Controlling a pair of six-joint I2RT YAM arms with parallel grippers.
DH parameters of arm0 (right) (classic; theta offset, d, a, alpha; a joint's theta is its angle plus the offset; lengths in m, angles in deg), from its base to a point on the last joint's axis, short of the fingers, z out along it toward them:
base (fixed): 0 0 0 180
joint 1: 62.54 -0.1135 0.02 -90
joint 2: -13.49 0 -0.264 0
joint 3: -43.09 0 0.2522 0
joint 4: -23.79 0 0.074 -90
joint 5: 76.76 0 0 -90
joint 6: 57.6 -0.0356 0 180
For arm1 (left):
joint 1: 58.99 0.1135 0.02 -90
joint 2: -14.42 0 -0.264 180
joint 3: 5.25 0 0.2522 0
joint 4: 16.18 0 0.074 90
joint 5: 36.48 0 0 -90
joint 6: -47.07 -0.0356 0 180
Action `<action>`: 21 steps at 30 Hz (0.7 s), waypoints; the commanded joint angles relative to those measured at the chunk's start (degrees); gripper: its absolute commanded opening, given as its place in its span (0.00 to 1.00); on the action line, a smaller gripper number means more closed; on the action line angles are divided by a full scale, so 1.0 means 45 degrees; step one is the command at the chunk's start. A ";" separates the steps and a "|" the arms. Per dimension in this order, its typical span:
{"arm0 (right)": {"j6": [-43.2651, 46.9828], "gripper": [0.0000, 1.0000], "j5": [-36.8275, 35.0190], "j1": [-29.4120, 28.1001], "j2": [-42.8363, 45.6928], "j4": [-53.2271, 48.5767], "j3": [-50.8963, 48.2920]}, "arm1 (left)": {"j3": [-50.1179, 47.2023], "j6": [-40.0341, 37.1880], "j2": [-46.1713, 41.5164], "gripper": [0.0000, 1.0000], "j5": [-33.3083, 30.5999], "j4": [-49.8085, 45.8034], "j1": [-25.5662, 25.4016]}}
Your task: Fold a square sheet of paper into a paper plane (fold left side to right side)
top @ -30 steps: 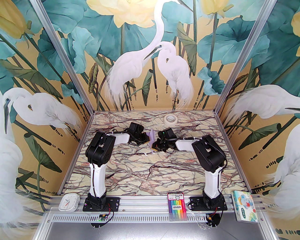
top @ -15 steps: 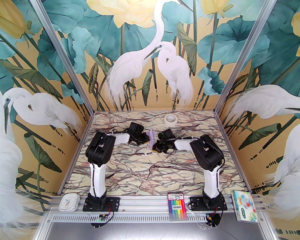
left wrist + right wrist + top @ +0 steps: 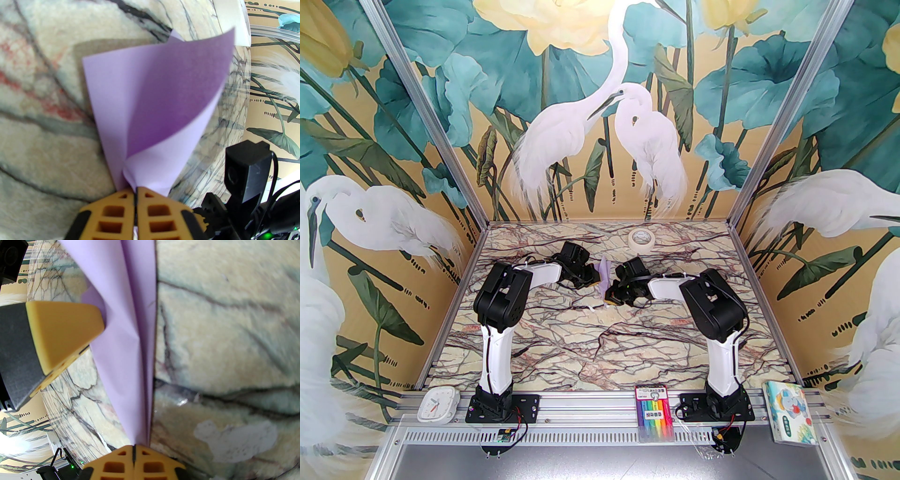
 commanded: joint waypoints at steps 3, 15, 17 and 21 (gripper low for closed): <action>0.0103 0.00 -0.0473 -0.0078 -0.0607 -0.0847 -0.0068 | 0.0447 -0.0396 0.0467 0.07 -0.0592 -0.0189 -0.0036; 0.0274 0.00 0.0017 0.0250 0.0168 -0.0804 0.1375 | 0.0405 -0.0615 0.0747 0.07 -0.0962 -0.0487 -0.0245; 0.0280 0.00 -0.0068 0.0383 -0.0037 -0.0987 0.1763 | 0.0405 -0.0598 0.0747 0.07 -0.0961 -0.0467 -0.0253; 0.0314 0.00 -0.0237 0.0647 -0.0688 -0.1319 0.2484 | 0.0420 -0.0549 0.0762 0.07 -0.0942 -0.0458 -0.0292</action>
